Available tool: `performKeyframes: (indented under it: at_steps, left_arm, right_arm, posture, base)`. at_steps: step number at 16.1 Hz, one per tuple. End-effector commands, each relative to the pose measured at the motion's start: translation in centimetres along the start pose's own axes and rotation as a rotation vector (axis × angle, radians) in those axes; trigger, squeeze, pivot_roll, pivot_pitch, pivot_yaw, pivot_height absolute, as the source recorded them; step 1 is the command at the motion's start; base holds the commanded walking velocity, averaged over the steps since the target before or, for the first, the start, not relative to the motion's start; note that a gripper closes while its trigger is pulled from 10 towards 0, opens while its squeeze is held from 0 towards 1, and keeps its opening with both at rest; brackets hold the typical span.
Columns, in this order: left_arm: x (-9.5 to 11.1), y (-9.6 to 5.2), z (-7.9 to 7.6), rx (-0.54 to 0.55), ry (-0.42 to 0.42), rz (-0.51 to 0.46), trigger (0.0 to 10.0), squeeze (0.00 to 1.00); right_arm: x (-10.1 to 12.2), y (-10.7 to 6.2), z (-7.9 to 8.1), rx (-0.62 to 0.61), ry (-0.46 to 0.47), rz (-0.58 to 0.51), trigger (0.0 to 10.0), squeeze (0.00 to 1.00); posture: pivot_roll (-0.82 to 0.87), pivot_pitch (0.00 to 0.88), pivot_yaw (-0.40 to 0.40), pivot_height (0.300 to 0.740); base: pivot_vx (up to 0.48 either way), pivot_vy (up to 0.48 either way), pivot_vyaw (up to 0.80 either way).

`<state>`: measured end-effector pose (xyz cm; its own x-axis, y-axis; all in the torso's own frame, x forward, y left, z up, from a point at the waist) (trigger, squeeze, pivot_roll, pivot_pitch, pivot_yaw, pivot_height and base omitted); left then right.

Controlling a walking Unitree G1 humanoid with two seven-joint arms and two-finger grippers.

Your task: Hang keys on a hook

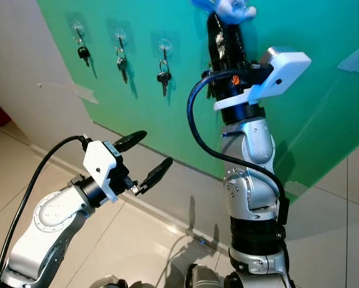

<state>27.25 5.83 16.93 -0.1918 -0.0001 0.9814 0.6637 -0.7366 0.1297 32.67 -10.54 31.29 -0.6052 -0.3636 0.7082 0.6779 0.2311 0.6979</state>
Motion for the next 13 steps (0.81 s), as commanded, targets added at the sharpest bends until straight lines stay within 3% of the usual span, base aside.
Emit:
performKeyframes:
  at_steps: [1, 4, 13]
  left_arm:
    - [0.2, -0.1, -0.2, -0.005, 0.012, -0.001, 10.0, 0.0]
    - [0.2, -0.1, -0.2, -0.008, 0.012, 0.001, 10.0, 0.0]
    - [0.2, -0.1, -0.1, -0.01, 0.014, 0.001, 10.0, 0.0]
  right_arm:
    - [-0.3, 0.2, 0.0, -0.002, -0.015, 0.006, 10.0, 0.0]
    - [-0.6, 0.0, -0.6, -0.018, -0.038, 0.016, 10.0, 0.0]
    - [-2.1, -0.8, 0.0, 0.007, -0.066, 0.076, 10.0, 0.0]
  posture:
    - [-0.08, 0.115, 0.023, 0.74]
    - [-0.08, 0.116, 0.025, 0.74]
    - [-0.08, 0.115, 0.027, 0.74]
  base:
    - [0.0, 0.0, 0.0]
    - [0.0, 0.0, 0.0]
    - [0.0, 0.0, 0.0]
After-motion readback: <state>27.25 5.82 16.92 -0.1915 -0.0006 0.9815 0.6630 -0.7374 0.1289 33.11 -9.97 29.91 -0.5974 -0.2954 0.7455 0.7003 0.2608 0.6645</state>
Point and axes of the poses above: a point about 5 cm out from each wrist's last joint towards the gripper, its own y axis pointing out of the wrist towards the gripper, its own x axis along the axis of the wrist's last joint, z = x × y, the point moved 5 cm from there along y, pointing out of the wrist towards the gripper, and after that the axes turned 3 degrees about -y, right-handed, at the moved point
